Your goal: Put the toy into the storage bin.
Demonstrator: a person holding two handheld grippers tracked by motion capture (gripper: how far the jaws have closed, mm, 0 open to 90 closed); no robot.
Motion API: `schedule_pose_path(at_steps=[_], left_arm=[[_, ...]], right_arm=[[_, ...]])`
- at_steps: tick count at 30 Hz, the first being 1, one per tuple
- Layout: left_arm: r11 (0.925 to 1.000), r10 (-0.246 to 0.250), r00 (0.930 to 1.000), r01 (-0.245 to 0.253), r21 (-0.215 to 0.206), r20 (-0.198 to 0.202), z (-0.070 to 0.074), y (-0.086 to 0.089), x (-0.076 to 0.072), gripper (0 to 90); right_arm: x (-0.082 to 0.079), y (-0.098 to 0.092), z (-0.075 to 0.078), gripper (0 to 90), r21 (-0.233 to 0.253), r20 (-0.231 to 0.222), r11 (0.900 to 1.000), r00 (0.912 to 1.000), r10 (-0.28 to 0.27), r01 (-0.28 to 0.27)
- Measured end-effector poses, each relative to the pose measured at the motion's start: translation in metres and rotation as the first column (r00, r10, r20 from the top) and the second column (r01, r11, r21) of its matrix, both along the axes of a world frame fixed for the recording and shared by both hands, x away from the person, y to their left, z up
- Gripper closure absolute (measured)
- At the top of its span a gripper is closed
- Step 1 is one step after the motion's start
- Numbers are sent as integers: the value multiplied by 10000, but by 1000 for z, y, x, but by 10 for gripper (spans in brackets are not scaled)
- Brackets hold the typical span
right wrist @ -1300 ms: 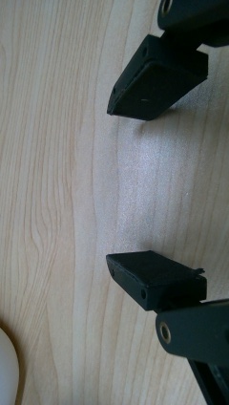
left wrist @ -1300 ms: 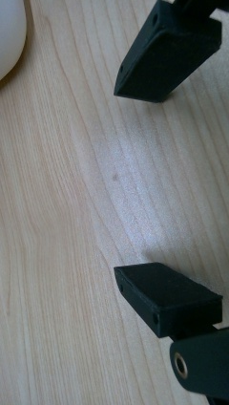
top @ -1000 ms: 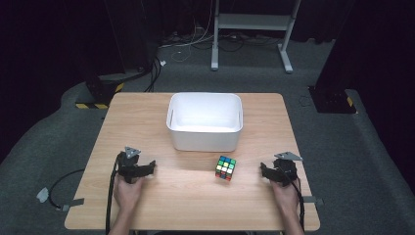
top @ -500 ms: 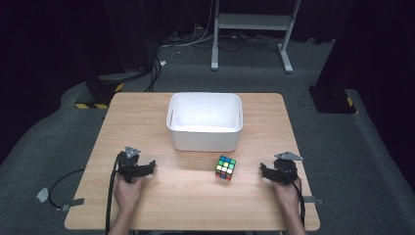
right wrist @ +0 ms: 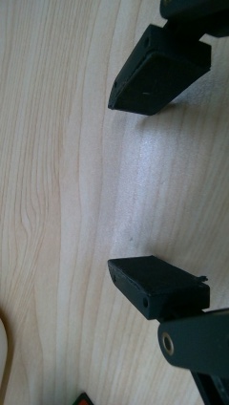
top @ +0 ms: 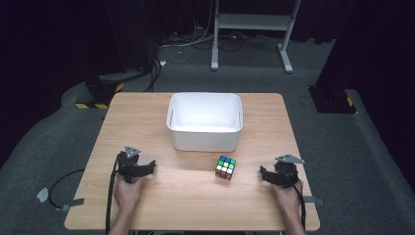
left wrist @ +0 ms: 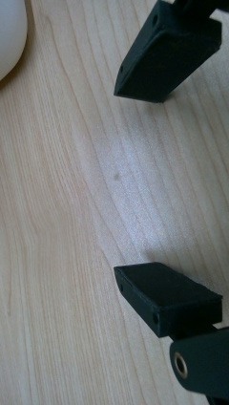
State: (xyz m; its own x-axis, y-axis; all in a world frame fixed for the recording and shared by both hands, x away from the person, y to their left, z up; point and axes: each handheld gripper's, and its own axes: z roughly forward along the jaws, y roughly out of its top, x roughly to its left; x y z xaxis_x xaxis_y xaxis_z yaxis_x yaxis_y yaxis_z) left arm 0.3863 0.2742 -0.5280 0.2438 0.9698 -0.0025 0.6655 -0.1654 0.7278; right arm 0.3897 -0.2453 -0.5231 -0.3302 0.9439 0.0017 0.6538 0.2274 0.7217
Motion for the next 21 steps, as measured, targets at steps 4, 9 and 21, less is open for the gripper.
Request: schedule_pose_path(at_steps=[4,9,21], left_arm=[[10000,0,10000,0,1,0,0,0,0,136],[10000,-1,10000,1,1,0,0,0,0,137],[10000,-2,10000,2,-9,-4,0,0,0,137]], right_arm=[[-8,0,0,204,-103,81,9999,10000,55,-54],[-17,1,1,194,-71,160,9998,9997,161,-160],[-29,10,5,186,346,216,9974,9979,617,-625]])
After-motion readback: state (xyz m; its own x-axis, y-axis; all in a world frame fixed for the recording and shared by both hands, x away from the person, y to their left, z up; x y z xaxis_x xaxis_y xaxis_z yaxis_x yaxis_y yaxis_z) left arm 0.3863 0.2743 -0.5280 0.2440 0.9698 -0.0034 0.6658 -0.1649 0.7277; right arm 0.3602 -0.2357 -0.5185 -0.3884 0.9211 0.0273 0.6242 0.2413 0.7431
